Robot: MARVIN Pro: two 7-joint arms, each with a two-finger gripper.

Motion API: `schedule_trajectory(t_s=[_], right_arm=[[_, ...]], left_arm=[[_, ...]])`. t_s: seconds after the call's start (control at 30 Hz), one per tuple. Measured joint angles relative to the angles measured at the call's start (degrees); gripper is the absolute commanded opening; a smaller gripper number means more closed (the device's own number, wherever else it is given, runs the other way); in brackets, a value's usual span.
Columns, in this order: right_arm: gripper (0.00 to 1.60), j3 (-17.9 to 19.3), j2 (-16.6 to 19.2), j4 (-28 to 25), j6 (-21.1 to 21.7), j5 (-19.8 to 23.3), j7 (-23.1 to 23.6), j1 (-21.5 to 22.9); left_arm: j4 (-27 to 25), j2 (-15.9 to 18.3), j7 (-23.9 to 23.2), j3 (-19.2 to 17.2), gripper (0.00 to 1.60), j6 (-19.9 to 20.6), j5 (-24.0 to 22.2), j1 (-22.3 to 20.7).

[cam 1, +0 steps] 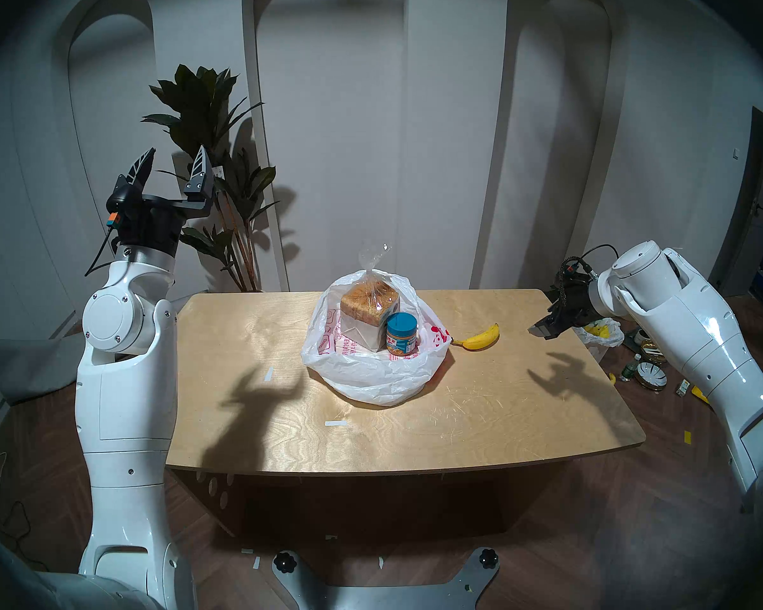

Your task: Bag the groceries: heavy items first, fragile items on top

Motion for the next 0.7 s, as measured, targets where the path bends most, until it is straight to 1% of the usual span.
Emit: schedule_trajectory(t_s=[0.17, 0.3, 0.4, 0.53, 0.67, 0.7], right_arm=[[1.60, -0.94, -1.00, 3.38, -1.96, -0.84, 1.05, 1.86], [1.60, -1.18, -3.30, 7.67, -2.69, -1.40, 0.71, 3.89], [1.60, -1.67, -5.43, 10.78, -2.75, -1.58, -0.40, 5.32], [1.60, -2.67, -7.86, 13.62, -2.27, -1.36, -2.09, 6.74], [1.60, -3.73, -10.58, 16.05, -1.00, -0.48, -4.18, 8.15], [1.60, -4.08, -11.76, 16.80, -0.28, 0.05, -5.18, 8.74]], left_arm=[[-1.89, -0.09, 0.64, -0.20, 1.60, 1.91, 0.01, 1.07], [-3.64, -0.17, 1.30, -0.39, 1.60, 3.91, 0.16, 2.04], [-4.99, -0.23, 1.88, -0.55, 1.60, 5.60, 0.32, 2.81], [-6.47, -0.29, 2.53, -0.70, 1.60, 7.56, 0.63, 3.59], [-7.91, -0.36, 3.23, -0.85, 1.60, 9.65, 1.01, 4.36], [-8.51, -0.39, 3.54, -0.91, 1.60, 10.56, 1.18, 4.66]])
